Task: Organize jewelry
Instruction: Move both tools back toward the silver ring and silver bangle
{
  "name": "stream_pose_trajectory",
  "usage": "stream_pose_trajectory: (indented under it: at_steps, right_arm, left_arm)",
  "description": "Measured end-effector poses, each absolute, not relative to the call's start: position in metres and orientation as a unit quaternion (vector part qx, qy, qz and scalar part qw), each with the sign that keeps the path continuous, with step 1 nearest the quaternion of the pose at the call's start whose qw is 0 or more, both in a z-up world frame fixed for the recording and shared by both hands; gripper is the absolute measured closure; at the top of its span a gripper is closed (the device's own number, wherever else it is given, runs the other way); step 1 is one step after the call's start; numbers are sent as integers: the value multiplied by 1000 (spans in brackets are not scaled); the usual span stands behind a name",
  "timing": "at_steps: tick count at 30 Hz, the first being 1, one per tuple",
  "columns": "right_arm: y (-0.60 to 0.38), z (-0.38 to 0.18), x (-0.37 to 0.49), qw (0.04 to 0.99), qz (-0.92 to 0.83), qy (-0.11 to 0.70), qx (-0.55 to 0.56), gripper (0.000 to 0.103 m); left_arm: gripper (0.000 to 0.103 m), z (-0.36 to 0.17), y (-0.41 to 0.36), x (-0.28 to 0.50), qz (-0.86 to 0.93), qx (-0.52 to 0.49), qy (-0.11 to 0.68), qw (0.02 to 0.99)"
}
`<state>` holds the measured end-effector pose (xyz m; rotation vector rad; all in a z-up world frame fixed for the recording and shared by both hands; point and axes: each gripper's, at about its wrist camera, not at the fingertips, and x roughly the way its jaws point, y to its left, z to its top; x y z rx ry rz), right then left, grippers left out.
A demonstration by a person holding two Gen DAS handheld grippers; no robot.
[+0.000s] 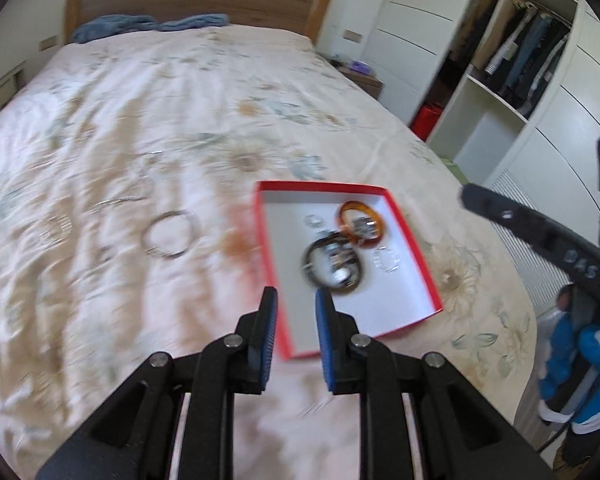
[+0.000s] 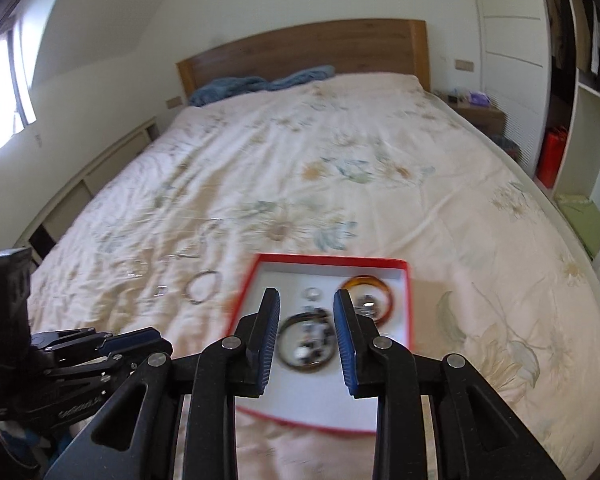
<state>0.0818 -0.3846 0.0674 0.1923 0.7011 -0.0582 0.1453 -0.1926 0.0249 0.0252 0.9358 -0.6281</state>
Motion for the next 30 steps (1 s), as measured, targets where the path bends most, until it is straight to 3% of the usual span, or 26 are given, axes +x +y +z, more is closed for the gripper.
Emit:
stream_pose_trajectory:
  at_steps: [14, 23, 24, 26, 30]
  right_arm:
    - [-280, 67, 95, 929, 52, 361, 64, 75]
    - [-263, 22, 165, 908, 64, 411, 58, 75]
    - [-263, 16, 174, 905, 63, 417, 60, 75]
    - [-264, 2, 195, 899, 62, 430, 64, 75]
    - [-266, -24, 232, 887, 58, 453, 66, 75]
  left_arm:
    - [84, 25, -52, 148, -203, -27, 436, 876]
    - [84, -14, -43, 197, -198, -48, 459, 865]
    - [83, -18, -44, 204, -201, -48, 460, 863]
    - [67, -26, -50, 220, -206, -47, 462, 861]
    - [63, -46, -64, 255, -215, -42, 462, 860]
